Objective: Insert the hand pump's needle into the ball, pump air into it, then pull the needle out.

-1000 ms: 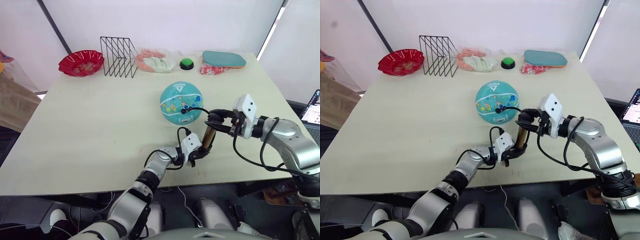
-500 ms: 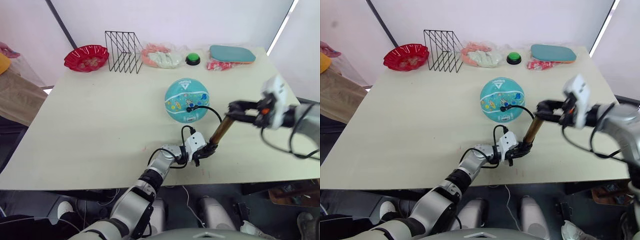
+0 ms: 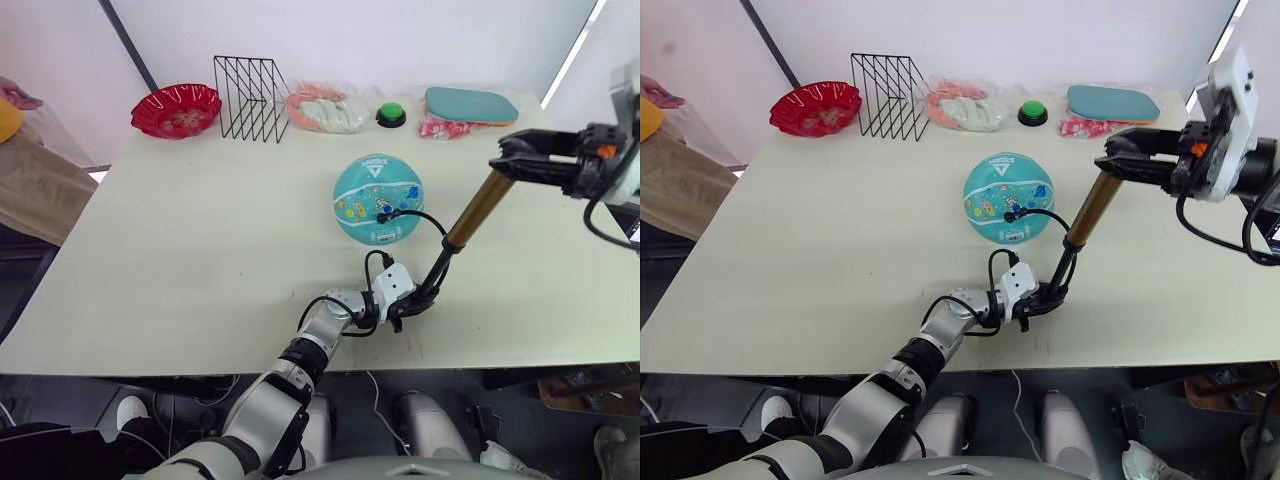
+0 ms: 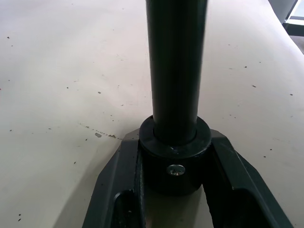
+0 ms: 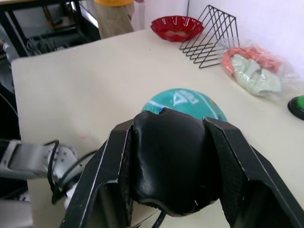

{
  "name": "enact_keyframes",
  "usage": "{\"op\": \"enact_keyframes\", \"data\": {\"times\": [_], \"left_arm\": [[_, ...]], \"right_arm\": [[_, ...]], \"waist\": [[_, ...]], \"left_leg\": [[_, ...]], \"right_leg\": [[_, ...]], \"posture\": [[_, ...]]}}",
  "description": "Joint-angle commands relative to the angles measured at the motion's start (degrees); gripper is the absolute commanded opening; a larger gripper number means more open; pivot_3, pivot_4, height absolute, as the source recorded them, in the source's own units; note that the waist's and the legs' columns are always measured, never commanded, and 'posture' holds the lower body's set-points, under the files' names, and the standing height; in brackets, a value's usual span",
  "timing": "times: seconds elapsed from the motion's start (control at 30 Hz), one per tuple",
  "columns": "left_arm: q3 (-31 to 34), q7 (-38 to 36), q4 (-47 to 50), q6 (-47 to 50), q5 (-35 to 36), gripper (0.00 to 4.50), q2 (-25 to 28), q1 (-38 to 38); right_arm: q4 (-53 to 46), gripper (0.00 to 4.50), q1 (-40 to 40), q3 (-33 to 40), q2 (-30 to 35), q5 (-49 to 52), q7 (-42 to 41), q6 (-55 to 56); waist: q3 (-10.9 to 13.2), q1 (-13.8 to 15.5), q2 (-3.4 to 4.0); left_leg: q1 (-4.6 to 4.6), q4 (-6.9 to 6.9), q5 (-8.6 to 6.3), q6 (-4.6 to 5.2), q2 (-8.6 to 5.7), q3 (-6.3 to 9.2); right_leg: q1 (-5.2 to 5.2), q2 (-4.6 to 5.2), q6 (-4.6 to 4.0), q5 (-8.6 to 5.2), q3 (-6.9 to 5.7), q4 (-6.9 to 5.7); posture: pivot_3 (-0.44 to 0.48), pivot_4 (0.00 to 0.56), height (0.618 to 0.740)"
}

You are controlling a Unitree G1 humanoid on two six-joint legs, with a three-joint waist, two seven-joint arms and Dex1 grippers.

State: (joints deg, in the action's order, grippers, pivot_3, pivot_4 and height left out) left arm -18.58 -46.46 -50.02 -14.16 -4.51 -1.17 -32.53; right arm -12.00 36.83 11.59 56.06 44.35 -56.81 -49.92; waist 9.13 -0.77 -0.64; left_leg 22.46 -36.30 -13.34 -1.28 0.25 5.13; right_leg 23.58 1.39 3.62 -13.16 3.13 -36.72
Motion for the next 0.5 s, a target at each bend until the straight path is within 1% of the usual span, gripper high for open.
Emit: {"op": "enact_keyframes", "data": {"times": [0.03,0.13,0.23,0.33,0.4,0.5], "left_arm": [[-0.4,0.4,-3.5,2.8,-1.3,1.07,1.1,2.6],[-0.3,0.5,-3.3,3.0,-1.4,1.07,1.0,2.7],[-0.2,0.6,-3.0,3.3,-1.4,1.07,1.1,2.8],[-0.2,0.5,-2.8,3.5,-1.5,1.07,1.1,3.0],[-0.2,0.5,-2.7,3.5,-1.6,1.07,1.1,2.9],[-0.1,0.5,-2.4,3.7,-1.5,1.07,1.1,2.7]], "right_arm": [[-1.2,1.64,-5.3,-4.1,-2.2,-4.1,0.0,3.7],[-0.6,1.64,-10.8,-8.5,-4.0,-8.9,-0.4,8.4],[0.1,1.64,-15.4,-13.6,-7.9,-12.5,0.7,12.0],[2.8,1.64,-17.8,-20.5,-13.0,-17.6,2.0,15.0],[3.9,1.64,-19.2,-23.6,-17.3,-19.0,3.1,15.6],[4.4,1.64,-19.7,-25.9,-18.5,-22.6,2.8,17.6]], "waist": [[0.0,-0.3,0.03],[-0.1,-0.4,-0.07],[-0.5,-0.8,-0.31],[-1.0,-1.5,-0.54],[-1.1,-1.7,-0.67],[-1.3,-1.7,-0.89]], "left_leg": [[-0.06,0.0,0.0,0.0,0.01,-0.02],[-0.36,-0.01,0.0,0.0,0.07,-0.04],[-0.61,0.03,-0.01,0.0,0.18,-0.03],[-0.68,0.05,-0.01,-0.01,0.23,-0.01],[-0.77,0.06,-0.01,-0.01,0.27,-0.01],[-0.91,0.08,-0.01,-0.02,0.36,0.02]], "right_leg": [[-0.04,0.0,0.0,0.0,0.01,-0.01],[-0.24,-0.06,-0.02,-0.02,0.01,-0.04],[-0.45,-0.18,-0.24,-0.16,-0.01,-0.04],[-0.5,-0.24,-0.24,-0.16,0.0,-0.04],[-0.61,-0.27,-0.25,-0.17,0.0,-0.04],[-0.75,-0.37,-0.25,-0.17,-0.03,-0.03]], "posture": [[0.0,0.15,0.74],[0.0,0.15,0.74],[0.0,0.15,0.74],[0.0,0.15,0.74],[0.0,0.15,0.74],[0.0,0.15,0.74]]}}
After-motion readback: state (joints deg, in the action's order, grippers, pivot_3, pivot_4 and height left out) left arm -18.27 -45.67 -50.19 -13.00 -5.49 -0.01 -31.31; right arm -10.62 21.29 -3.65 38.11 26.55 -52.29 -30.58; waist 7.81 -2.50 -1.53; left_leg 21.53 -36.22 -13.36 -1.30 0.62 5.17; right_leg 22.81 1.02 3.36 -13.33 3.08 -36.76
